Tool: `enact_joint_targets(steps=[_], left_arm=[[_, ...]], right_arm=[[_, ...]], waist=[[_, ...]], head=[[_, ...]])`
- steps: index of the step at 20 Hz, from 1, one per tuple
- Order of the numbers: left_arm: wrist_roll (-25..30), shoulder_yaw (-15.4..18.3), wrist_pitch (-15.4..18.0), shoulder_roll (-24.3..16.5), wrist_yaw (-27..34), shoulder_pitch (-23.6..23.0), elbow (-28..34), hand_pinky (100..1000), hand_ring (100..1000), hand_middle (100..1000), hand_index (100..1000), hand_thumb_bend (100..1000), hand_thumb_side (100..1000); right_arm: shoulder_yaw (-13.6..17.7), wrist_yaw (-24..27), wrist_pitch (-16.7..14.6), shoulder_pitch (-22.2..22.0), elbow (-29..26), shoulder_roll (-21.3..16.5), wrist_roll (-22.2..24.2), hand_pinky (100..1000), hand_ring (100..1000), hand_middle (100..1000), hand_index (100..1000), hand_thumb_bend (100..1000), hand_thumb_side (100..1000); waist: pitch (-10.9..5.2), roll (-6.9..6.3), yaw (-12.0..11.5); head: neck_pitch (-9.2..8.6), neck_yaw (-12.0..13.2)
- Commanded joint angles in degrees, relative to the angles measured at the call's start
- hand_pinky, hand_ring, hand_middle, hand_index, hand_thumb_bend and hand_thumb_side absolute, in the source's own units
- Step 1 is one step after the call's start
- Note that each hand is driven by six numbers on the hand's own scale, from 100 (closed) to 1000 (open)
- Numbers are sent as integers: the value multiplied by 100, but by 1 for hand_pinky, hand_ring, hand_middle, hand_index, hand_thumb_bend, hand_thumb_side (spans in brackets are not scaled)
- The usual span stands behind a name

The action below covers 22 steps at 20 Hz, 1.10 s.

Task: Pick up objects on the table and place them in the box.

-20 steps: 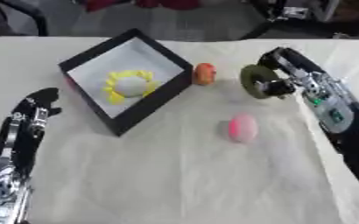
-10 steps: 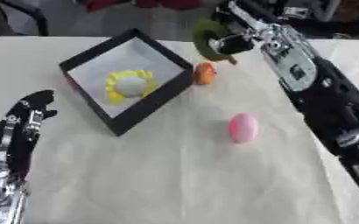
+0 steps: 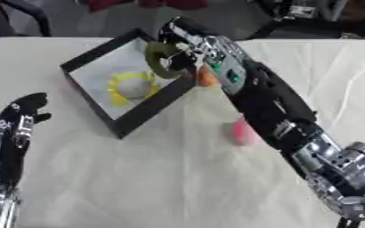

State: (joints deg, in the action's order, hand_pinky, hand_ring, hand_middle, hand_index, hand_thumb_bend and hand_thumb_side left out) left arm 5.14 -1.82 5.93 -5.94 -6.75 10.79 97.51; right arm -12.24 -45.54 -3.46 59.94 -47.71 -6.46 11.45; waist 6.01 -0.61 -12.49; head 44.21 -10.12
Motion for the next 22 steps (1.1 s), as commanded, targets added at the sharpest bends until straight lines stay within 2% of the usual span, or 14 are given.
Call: enact_joint_targets(steps=[1, 2, 3, 4, 5, 6, 10, 13, 17, 22], left_arm=[[33, -15, 13, -6, 27, 96, 101, 784, 852, 774, 798, 150, 765], [37, -19, 13, -4, 30, 102, 102, 784, 852, 774, 798, 150, 765], [41, -22, 14, -2, 32, 106, 103, 784, 852, 774, 798, 150, 765], [44, -25, 14, 0, 33, 111, 104, 784, 852, 774, 798, 150, 765], [46, -27, 15, 2, 36, 115, 105, 784, 852, 774, 798, 150, 765], [47, -28, 15, 4, 39, 119, 106, 784, 852, 774, 798, 151, 765], [45, -25, 16, 12, 44, 133, 109, 784, 852, 773, 798, 152, 764], [40, -21, 15, 13, 46, 136, 110, 784, 851, 773, 799, 152, 764], [31, -11, 14, 8, 44, 133, 110, 783, 851, 773, 799, 152, 764], [3, 20, 10, -12, 32, 114, 111, 784, 851, 773, 799, 152, 763]], right_arm=[[115, -73, 0, 153, 61, 65, -282, 717, 579, 454, 594, 100, 258], [126, -69, 19, 139, 86, 86, -408, 716, 583, 470, 614, 100, 286], [130, -75, 39, 125, 116, 105, -539, 718, 601, 514, 664, 100, 366], [125, -89, 52, 114, 146, 120, -655, 726, 641, 594, 735, 175, 487], [113, -124, 62, 105, 175, 130, -751, 735, 671, 643, 774, 223, 542], [98, -171, 68, 96, 200, 141, -816, 753, 738, 764, 871, 314, 637], [57, -345, 47, 66, 192, 165, -983, 786, 788, 859, 945, 406, 704], [51, -395, 64, 48, 133, 162, -1086, 796, 796, 870, 957, 425, 730], [10, -331, 38, 34, -9, 114, -1064, 811, 809, 889, 965, 457, 701], [-25, -183, -8, -23, -241, -50, -847, 814, 806, 879, 962, 435, 676]], waist=[[31, -75, -22], [34, -73, -30], [36, -70, -37], [37, -68, -43], [37, -67, -49], [37, -66, -54], [39, -62, -63], [36, -55, -57], [29, -47, -35], [14, -40, 32]], head=[[-9, -35], [-9, -42], [-9, -48], [-9, -50], [-9, -50], [-9, -51], [-9, -50], [-9, -32], [-9, -7], [-9, 57]])
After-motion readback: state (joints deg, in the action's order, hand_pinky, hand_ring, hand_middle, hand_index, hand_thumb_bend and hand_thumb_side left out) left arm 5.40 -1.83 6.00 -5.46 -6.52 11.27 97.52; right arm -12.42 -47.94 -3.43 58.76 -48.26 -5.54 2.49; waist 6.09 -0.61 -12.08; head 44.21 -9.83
